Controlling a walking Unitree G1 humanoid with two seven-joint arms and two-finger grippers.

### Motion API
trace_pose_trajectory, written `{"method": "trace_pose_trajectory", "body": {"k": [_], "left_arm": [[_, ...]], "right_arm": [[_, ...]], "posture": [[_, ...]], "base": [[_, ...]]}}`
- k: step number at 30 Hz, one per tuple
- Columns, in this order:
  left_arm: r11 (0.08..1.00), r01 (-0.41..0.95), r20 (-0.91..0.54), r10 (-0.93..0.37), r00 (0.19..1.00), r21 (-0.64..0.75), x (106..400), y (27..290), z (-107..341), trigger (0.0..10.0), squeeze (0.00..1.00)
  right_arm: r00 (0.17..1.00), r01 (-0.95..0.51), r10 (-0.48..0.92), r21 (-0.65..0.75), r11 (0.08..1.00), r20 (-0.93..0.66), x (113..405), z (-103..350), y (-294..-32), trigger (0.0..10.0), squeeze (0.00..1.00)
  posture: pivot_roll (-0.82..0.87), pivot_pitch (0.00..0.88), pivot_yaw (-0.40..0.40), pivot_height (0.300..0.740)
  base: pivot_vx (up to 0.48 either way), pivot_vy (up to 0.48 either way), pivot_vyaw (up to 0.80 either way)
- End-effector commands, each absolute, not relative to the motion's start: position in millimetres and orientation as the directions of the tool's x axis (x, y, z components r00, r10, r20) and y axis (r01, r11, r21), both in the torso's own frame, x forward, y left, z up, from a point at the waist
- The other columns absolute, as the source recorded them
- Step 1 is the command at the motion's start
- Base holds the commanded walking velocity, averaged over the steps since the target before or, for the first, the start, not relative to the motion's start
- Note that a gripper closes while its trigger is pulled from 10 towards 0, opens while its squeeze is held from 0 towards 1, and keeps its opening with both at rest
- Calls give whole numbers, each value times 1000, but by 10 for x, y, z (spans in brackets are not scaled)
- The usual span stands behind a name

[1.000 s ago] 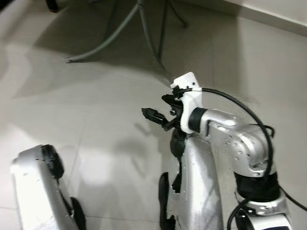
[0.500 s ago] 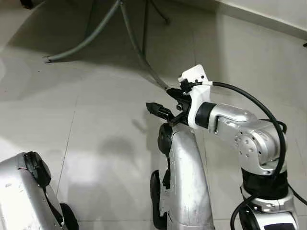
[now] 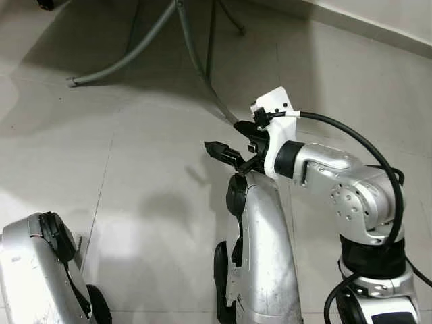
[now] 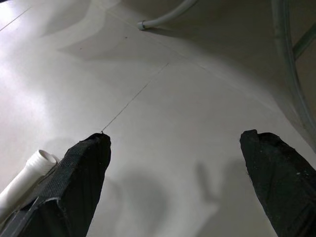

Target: Building children table

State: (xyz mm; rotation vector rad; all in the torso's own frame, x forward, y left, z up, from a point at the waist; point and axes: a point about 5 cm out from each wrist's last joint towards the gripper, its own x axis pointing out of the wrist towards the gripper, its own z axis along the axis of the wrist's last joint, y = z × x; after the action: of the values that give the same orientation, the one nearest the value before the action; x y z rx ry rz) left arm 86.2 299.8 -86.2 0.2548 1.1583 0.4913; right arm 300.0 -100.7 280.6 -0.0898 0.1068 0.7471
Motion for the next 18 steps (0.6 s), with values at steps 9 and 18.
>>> {"method": "trace_pose_trajectory", "body": {"k": [9, 18], "left_arm": [[845, -272, -802, 527, 281, 461, 788, 3102, -837, 0, 0], [684, -428, -551, 729, 406, 590, 1055, 3788, -300, 10000, 0]], "right_arm": [[731, -675, 673, 22, 737, -115, 3001, 2725, -983, 10000, 0], [753, -647, 654, 105, 756, -68, 3059, 2602, -880, 10000, 0]], "posture": [[-415, 446, -272, 310], [-232, 345, -184, 340]], "base": [[0, 0, 0], [0, 0, 0]]}}
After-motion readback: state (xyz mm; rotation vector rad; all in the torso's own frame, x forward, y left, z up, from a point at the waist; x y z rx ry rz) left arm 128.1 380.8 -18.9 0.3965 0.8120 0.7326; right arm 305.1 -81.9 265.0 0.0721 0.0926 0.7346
